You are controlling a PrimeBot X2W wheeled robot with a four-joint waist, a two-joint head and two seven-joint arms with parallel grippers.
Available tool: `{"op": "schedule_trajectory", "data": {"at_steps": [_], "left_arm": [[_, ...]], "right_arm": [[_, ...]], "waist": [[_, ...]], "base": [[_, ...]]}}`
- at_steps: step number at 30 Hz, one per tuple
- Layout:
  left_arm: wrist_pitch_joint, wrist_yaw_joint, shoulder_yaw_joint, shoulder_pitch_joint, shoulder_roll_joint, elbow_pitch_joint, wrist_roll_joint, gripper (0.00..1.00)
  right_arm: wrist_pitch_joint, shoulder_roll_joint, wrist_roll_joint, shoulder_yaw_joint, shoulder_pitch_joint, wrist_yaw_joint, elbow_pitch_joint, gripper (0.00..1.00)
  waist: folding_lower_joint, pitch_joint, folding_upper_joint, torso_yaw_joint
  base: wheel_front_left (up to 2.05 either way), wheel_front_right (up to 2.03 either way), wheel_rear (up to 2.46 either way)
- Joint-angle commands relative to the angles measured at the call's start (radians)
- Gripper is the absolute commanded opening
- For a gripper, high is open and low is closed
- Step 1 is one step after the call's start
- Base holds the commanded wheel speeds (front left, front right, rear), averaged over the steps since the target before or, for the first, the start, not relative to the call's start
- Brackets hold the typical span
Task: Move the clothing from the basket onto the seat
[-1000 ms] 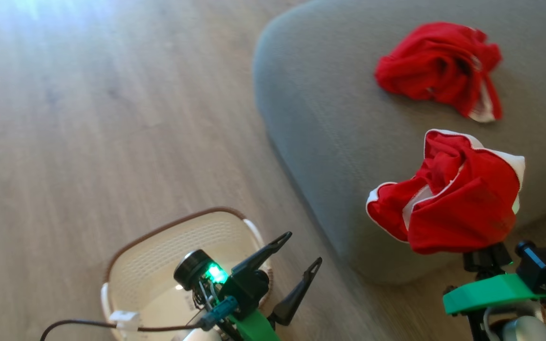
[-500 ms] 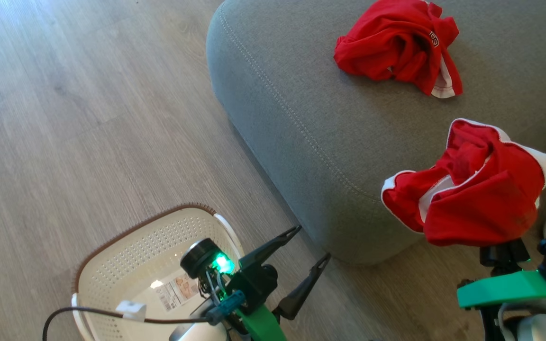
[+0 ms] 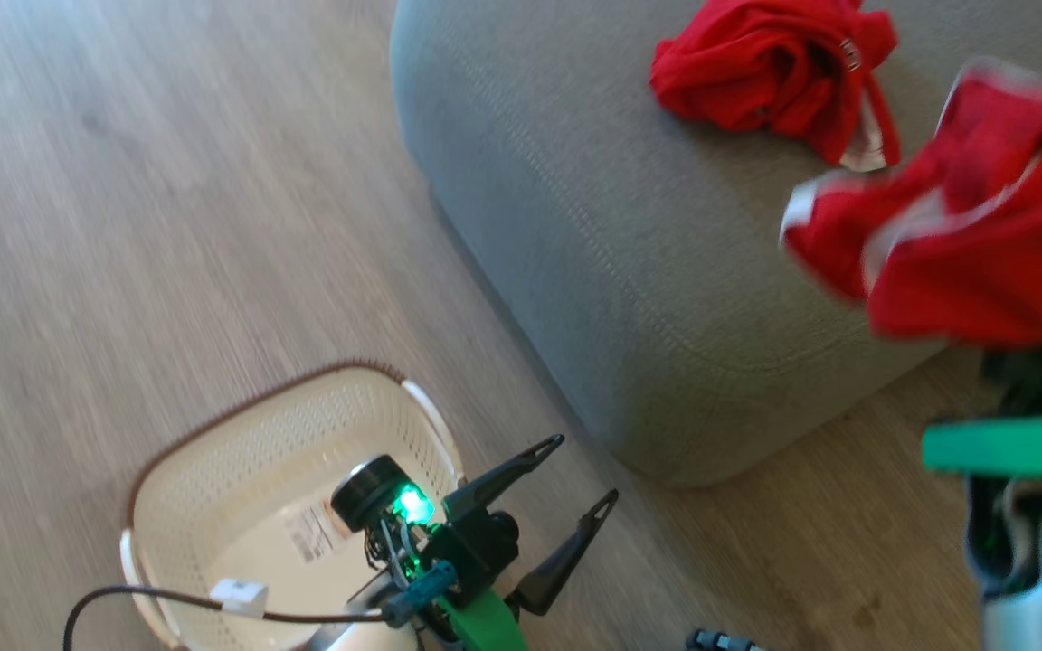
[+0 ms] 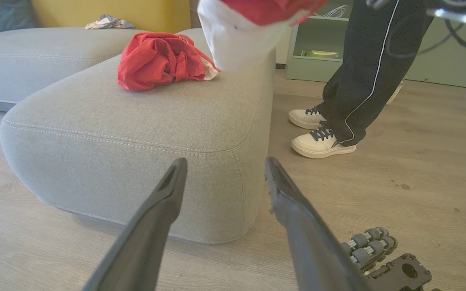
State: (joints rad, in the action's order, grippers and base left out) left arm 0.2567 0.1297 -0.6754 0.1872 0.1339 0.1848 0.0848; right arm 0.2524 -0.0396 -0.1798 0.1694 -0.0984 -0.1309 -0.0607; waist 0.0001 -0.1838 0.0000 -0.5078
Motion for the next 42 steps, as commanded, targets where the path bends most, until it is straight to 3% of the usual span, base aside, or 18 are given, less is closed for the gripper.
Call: {"op": "schedule_trajectory", "data": {"at_steps": [1,6,11,15,23,31,42], "left_arm": [[0.005,0.001,0.020,0.046,0.012,-0.034,-0.007,1.00],[0.005,0.001,-0.015,0.078,0.059,-0.047,-0.006,1.00],[0.005,0.001,-0.049,0.111,0.106,-0.066,-0.009,1.00],[0.005,0.001,-0.074,0.138,0.139,-0.079,-0.009,1.00],[0.005,0.001,-0.093,0.178,0.178,-0.101,-0.002,1.00],[0.005,0.001,-0.096,0.215,0.194,-0.113,0.006,1.00],[0.005,0.001,-0.078,0.218,0.191,-0.122,0.009,1.00]], "right_arm": [[0.009,-0.011,0.013,-0.011,-0.061,0.000,-0.047,0.00],[0.009,-0.037,0.020,0.028,-0.216,0.000,-0.051,0.00],[0.009,-0.128,0.007,0.032,-0.386,0.000,0.026,0.00],[0.009,-0.193,-0.022,0.059,-0.529,0.000,0.146,0.00],[-0.001,-0.252,-0.060,0.192,-0.800,0.000,0.495,0.00],[-0.031,-0.305,0.100,0.310,-0.950,0.000,0.826,0.00],[-0.065,-0.311,0.250,0.407,-0.989,0.000,1.086,0.00]], "waist": [[-0.0001,-0.040,0.0000,0.022],[-0.0001,-0.117,0.0000,0.047],[-0.0001,-0.194,0.0000,0.066],[-0.0001,-0.246,0.0000,0.085],[-0.0001,-0.334,0.0000,0.140],[-0.0001,-0.392,0.0000,0.212],[-0.0001,-0.419,0.0000,0.254]], "base": [[0.00,0.00,0.00],[0.00,0.00,0.00],[0.00,0.00,0.00],[0.00,0.00,0.00],[0.00,0.00,0.00],[0.00,0.00,0.00],[0.00,0.00,0.00]]}}
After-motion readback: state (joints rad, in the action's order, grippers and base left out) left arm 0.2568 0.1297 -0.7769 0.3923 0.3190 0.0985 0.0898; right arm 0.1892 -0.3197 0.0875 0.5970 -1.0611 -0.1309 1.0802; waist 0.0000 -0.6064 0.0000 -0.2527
